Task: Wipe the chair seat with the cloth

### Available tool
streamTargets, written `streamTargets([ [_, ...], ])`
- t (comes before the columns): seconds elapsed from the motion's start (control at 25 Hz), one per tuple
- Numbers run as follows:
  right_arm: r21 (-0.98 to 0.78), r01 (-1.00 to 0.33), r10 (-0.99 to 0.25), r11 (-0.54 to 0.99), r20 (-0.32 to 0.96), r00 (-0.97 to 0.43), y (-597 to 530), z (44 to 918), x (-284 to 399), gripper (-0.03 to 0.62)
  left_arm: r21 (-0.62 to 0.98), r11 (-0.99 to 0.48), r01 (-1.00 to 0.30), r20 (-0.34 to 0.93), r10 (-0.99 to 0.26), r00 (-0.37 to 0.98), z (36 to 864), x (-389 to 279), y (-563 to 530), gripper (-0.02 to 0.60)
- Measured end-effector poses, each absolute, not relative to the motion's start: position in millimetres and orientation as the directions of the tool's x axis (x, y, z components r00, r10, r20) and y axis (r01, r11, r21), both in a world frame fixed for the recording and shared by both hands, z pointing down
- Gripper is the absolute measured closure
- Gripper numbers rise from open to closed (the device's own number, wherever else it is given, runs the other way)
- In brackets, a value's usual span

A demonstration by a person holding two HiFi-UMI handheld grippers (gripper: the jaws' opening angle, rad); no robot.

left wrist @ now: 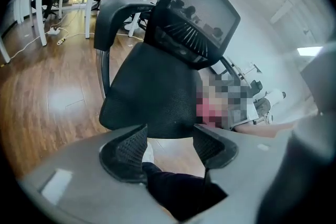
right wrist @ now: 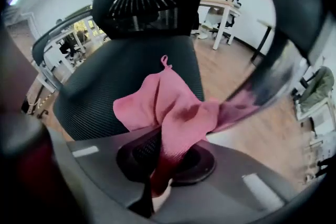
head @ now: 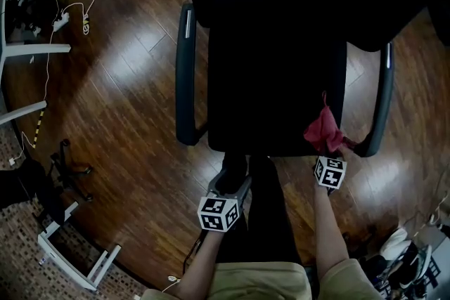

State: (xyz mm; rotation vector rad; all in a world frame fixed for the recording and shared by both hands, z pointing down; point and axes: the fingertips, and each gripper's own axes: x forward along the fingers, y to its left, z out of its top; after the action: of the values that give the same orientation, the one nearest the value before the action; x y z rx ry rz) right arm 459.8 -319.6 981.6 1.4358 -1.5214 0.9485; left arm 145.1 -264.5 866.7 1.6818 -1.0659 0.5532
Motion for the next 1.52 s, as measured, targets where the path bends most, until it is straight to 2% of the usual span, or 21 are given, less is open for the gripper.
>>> streamTargets([
  [0.08, 0.037, -0.995, -0.371, 0.088, 0.929, 0.002, -319, 981, 467, 0.580, 0.505, -0.091, -0.858, 0.778, -0.382, 0.498, 866, 143, -265, 0.314],
  [0.12, 0.008, -0.993, -0.369, 0.119, 0.929, -0.037, -321, 979, 454, 0.582, 0.495, -0.091, -0.864, 0.785, -0.380, 0.490, 866, 140, -266, 0.314],
  [0.24, -0.249, -0.922, -0.342, 0.295, 0.874, -0.345, -328, 971, 353, 0.580, 0.463, -0.069, -0.884, 0.805, -0.384, 0.452, 866, 123, -268, 0.314],
  [0.36, -0.513, -0.689, -0.198, 0.511, 0.710, -0.675, -319, 953, 211, 0.580, 0.437, -0.039, -0.899, 0.818, -0.399, 0.415, 862, 105, -270, 0.314],
  [0.44, -0.618, -0.539, -0.091, 0.573, 0.605, -0.791, -311, 941, 130, 0.580, 0.424, -0.026, -0.905, 0.826, -0.399, 0.398, 860, 94, -267, 0.314],
  [0.52, -0.687, -0.443, 0.010, 0.577, 0.548, -0.837, -304, 938, 70, 0.580, 0.410, -0.017, -0.912, 0.834, -0.398, 0.382, 856, 83, -262, 0.314],
  [0.56, -0.701, -0.422, 0.063, 0.576, 0.553, -0.831, -300, 942, 50, 0.580, 0.400, -0.013, -0.916, 0.837, -0.401, 0.372, 853, 77, -261, 0.314],
  [0.6, -0.697, -0.425, 0.109, 0.578, 0.581, -0.806, -296, 952, 39, 0.580, 0.390, -0.009, -0.921, 0.840, -0.405, 0.360, 850, 71, -260, 0.342],
  [0.64, -0.683, -0.445, 0.137, 0.580, 0.620, -0.773, -295, 964, 36, 0.580, 0.382, -0.002, -0.924, 0.843, -0.409, 0.349, 848, 66, -259, 0.333],
  [0.72, -0.675, -0.480, 0.145, 0.560, 0.651, -0.745, -297, 978, 46, 0.580, 0.374, 0.012, -0.927, 0.846, -0.413, 0.336, 847, 60, -257, 0.330],
  [0.8, -0.682, -0.510, 0.101, 0.525, 0.645, -0.758, -301, 979, 76, 0.580, 0.377, 0.011, -0.926, 0.846, -0.411, 0.339, 849, 61, -252, 0.330],
  [0.96, -0.572, -0.672, -0.037, 0.471, 0.748, -0.662, -301, 985, 195, 0.580, 0.402, -0.015, -0.916, 0.834, -0.406, 0.372, 856, 79, -253, 0.330],
  [1.08, -0.344, -0.839, -0.142, 0.421, 0.889, -0.435, -294, 987, 321, 0.580, 0.435, -0.042, -0.900, 0.820, -0.395, 0.415, 860, 101, -255, 0.328],
  [1.2, -0.088, -0.912, -0.202, 0.401, 0.962, -0.181, -285, 989, 423, 0.580, 0.455, -0.065, -0.888, 0.808, -0.388, 0.443, 859, 114, -256, 0.327],
  [1.28, -0.064, -0.924, -0.232, 0.377, 0.959, -0.161, -285, 995, 446, 0.580, 0.460, -0.086, -0.884, 0.803, -0.384, 0.456, 858, 118, -259, 0.327],
  [1.4, -0.045, -0.925, -0.228, 0.378, 0.964, -0.140, -289, 1006, 443, 0.580, 0.458, -0.120, -0.881, 0.798, -0.380, 0.467, 859, 118, -263, 0.327],
  [1.52, -0.113, -0.962, -0.206, 0.250, 0.964, -0.167, -291, 1013, 453, 0.582, 0.455, -0.152, -0.877, 0.786, -0.395, 0.476, 860, 116, -274, 0.327],
])
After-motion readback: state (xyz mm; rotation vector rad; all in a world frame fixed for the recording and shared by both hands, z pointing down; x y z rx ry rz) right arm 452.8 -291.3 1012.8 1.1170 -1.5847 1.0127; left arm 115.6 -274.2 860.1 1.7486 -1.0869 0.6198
